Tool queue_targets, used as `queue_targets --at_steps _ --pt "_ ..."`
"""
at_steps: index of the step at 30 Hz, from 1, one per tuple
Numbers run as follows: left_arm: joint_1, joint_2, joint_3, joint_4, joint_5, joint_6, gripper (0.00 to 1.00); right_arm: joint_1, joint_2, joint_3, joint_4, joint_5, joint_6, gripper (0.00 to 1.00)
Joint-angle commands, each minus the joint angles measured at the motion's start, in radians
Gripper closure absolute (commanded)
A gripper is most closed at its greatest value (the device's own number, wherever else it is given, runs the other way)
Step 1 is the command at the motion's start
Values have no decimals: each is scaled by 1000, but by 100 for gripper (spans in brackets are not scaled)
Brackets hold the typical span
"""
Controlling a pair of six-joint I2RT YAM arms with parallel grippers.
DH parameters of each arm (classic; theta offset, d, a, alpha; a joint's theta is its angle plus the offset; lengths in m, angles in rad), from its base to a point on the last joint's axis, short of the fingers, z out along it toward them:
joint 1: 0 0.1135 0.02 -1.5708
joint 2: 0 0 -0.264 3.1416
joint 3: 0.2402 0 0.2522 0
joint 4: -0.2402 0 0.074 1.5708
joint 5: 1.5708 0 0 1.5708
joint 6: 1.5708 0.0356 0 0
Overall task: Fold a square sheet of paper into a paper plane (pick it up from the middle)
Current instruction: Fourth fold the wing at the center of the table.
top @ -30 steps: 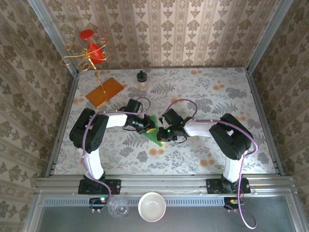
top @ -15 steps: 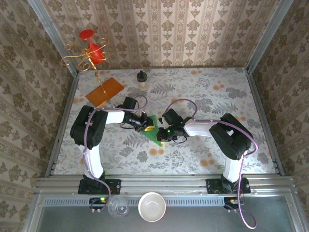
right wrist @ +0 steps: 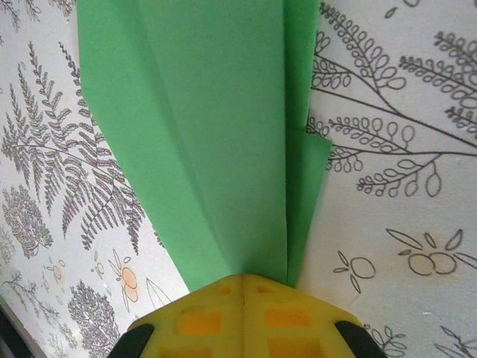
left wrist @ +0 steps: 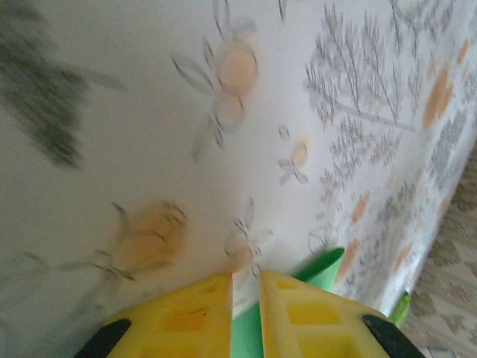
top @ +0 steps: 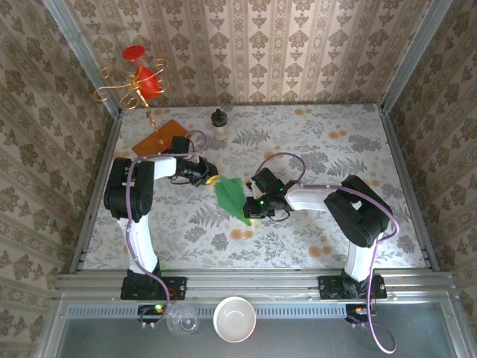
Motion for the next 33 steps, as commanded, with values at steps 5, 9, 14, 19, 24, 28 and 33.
queue_targets --at_steps 5,9,14,19,24,28,33 --pt "12 -6 21 -40 -100 31 81 -10 23 -81 -179 70 -17 94" --pt "-14 -108 -44 -1 -102 -20 80 -18 -66 -59 -27 -29 49 85" --pt "-57 -289 -184 35 -162 -103 72 -51 -180 -60 133 -26 102 66" --pt "-100 -475 -351 68 -244 -180 60 -86 -178 -44 105 37 7 56" --pt "-148 -583 -488 141 -272 -265 47 -103 -118 34 48 -28 -146 55" --pt "-174 -617 -545 192 -276 -304 41 -103 -59 105 -11 -72 -248 54" --pt "-194 -624 -562 196 -289 -308 37 -102 15 174 -53 -130 -312 55"
